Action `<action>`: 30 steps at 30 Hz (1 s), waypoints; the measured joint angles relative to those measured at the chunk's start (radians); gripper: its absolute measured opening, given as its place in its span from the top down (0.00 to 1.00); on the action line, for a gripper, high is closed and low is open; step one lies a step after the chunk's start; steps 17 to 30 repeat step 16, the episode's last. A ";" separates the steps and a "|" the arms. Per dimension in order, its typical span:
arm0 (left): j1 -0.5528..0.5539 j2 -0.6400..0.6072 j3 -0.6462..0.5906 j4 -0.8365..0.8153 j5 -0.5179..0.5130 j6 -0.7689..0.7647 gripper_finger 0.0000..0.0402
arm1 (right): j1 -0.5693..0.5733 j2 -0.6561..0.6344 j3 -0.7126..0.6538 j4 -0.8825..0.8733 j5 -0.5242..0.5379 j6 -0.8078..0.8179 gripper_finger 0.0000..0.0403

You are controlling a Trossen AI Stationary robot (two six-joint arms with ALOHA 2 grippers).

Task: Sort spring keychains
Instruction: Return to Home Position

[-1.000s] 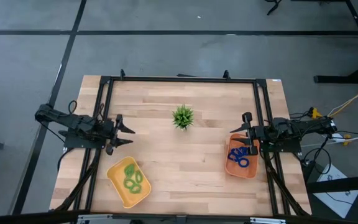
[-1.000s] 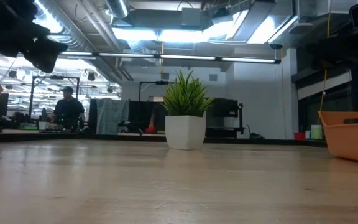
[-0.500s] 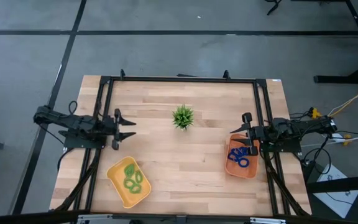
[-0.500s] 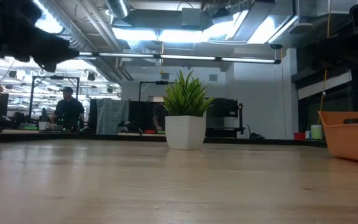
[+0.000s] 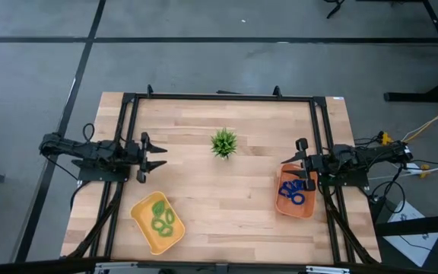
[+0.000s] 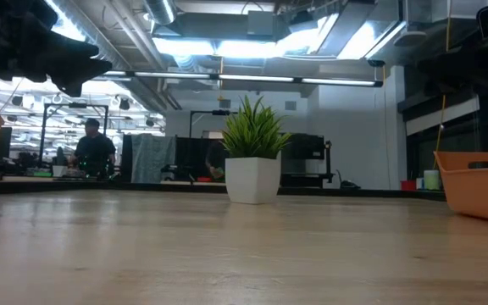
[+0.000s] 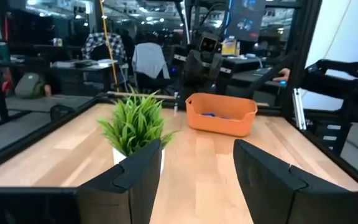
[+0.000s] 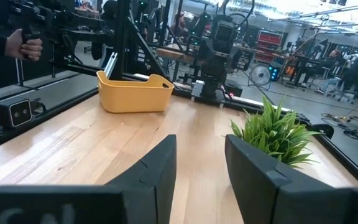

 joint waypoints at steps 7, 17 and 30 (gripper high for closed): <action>0.035 0.000 -0.017 0.043 0.059 0.006 0.51 | 0.000 0.000 0.000 0.000 0.000 0.000 0.66; 0.080 0.000 -0.018 0.041 0.082 0.000 0.51 | 0.000 0.000 0.000 0.000 0.000 0.000 0.66; 0.080 0.000 -0.018 0.041 0.082 0.000 0.51 | 0.000 0.000 0.000 0.000 0.000 0.000 0.66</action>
